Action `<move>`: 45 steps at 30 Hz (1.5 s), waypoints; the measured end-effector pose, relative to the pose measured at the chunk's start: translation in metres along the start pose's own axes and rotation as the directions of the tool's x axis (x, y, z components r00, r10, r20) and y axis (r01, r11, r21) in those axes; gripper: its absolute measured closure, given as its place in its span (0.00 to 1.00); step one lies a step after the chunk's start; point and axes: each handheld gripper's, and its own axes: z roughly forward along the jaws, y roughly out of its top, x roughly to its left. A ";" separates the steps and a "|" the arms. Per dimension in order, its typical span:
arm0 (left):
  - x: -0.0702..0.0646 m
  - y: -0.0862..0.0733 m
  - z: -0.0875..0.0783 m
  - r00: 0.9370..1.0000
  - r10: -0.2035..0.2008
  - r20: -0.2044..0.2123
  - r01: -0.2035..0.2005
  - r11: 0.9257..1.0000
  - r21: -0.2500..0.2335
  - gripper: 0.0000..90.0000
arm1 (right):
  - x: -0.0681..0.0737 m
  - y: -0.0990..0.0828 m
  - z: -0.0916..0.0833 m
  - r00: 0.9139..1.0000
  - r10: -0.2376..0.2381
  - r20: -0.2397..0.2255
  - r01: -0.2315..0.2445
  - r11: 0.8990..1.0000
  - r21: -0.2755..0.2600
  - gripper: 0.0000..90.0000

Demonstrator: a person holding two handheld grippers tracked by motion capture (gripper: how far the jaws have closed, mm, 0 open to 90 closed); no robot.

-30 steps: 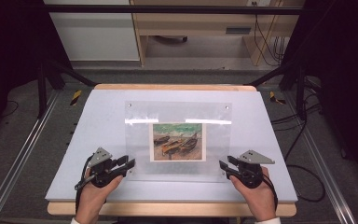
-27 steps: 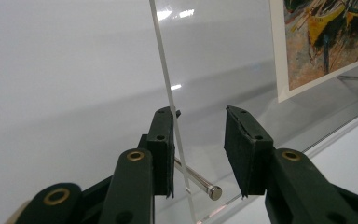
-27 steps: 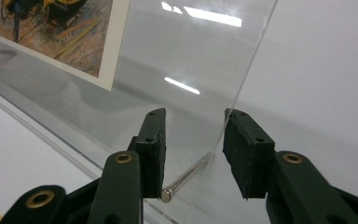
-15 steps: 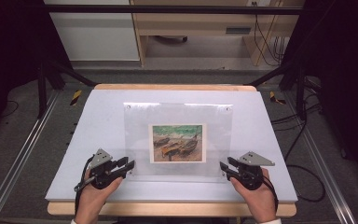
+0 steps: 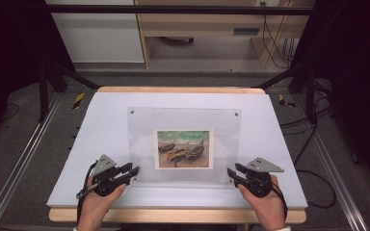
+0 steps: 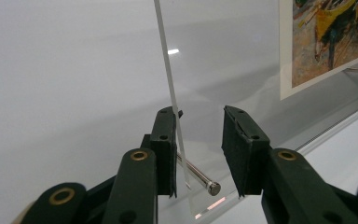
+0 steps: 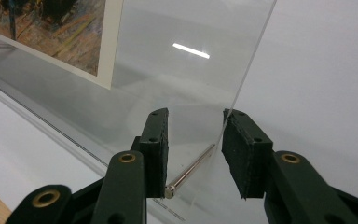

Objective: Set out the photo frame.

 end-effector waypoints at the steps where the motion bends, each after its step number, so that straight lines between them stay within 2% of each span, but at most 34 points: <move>1: 0.000 0.000 0.000 1.000 0.000 0.000 0.000 1.000 0.000 0.73 | 0.000 0.000 0.000 1.000 -0.003 -0.001 0.003 1.000 0.000 0.68; 35: -0.004 -0.004 -0.003 1.000 0.010 -0.006 -0.010 1.000 0.011 0.73 | 0.005 -0.006 -0.004 1.000 -0.005 0.009 0.005 1.000 0.004 0.70; 45: -0.006 -0.006 -0.004 1.000 0.021 -0.005 -0.021 0.999 0.029 0.73 | 0.006 -0.009 -0.005 1.000 -0.008 0.003 0.008 1.000 0.012 0.71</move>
